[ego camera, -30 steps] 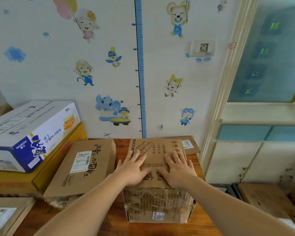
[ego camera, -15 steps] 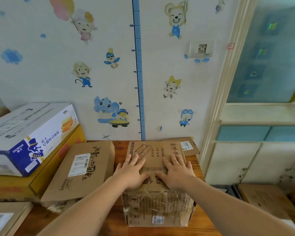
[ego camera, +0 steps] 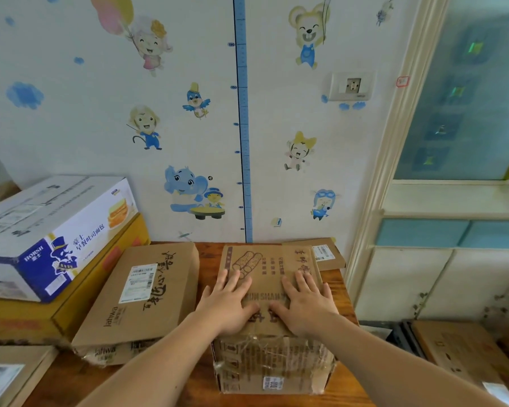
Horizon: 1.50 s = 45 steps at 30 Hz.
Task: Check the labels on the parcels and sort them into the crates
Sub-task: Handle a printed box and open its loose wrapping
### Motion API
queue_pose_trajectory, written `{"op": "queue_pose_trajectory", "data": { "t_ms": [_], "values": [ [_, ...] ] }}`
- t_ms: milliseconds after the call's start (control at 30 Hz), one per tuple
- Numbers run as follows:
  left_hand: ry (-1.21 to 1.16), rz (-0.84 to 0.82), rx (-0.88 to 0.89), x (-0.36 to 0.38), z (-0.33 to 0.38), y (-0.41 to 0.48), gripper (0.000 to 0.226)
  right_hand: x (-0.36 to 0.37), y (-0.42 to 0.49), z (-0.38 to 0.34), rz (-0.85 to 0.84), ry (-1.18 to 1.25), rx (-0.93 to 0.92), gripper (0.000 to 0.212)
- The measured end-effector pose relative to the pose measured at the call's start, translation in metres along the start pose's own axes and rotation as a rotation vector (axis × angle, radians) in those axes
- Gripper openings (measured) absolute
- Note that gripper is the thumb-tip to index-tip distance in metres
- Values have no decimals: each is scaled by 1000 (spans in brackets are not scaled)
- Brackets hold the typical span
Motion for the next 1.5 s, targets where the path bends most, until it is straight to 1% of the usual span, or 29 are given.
{"op": "queue_pose_trajectory", "data": {
  "t_ms": [100,167,233,267,300,400,533,700,767,867,933,1000,1067,1133,1200,1300,1400,1500],
  "values": [
    [-106,41,-16,-6,-5,-1,72,-10,-5,7,71,141,-5,90],
    [-215,71,-57,-8,-11,0,74,-14,-8,26,119,333,102,96],
    [-344,72,-84,-5,-16,0,77,-9,-9,44,82,569,207,99],
    [-385,71,-81,-4,-16,0,79,-6,-10,45,47,646,214,97],
    [-404,75,-67,-4,-17,0,81,-7,-10,43,31,668,195,93],
    [-412,101,-23,-5,-16,2,85,-18,-14,40,61,631,158,85],
    [-467,136,-16,-4,-18,-3,83,-36,-19,38,113,599,146,78],
    [-558,163,-27,0,-16,-5,80,-65,-28,26,95,526,104,73],
    [-600,153,-20,5,-14,-4,79,-75,-31,19,87,496,84,74],
    [-641,94,-34,17,-13,-5,77,-83,-31,13,115,460,59,72],
    [-603,64,-55,19,-15,-7,72,-82,-30,11,132,474,50,65],
    [-432,23,-58,18,-13,-8,61,-78,-28,10,135,519,42,46],
    [-336,43,-74,13,-16,-8,53,-71,-26,7,114,573,30,33],
    [-338,56,-78,10,-15,-6,57,-66,-25,2,100,600,4,34],
    [-438,61,-65,4,-8,-6,60,-63,-24,-2,100,637,-23,37],
    [-570,131,-13,-10,4,-7,60,-61,-22,-8,95,686,-68,39],
    [-599,163,32,-20,14,-9,62,-60,-25,-8,84,713,-74,43],
    [-641,207,60,-31,21,-11,68,-63,-33,-13,75,665,-130,36]
  ]
}}
Point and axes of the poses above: each hand's wrist, its own y-axis towards the middle knuckle, its own x-axis out of the palm, z = x × y, the point moved 10 cm from there along y, towards the middle knuckle, and after that the axes turned 3 degrees about -z, right-handed, at the moved point
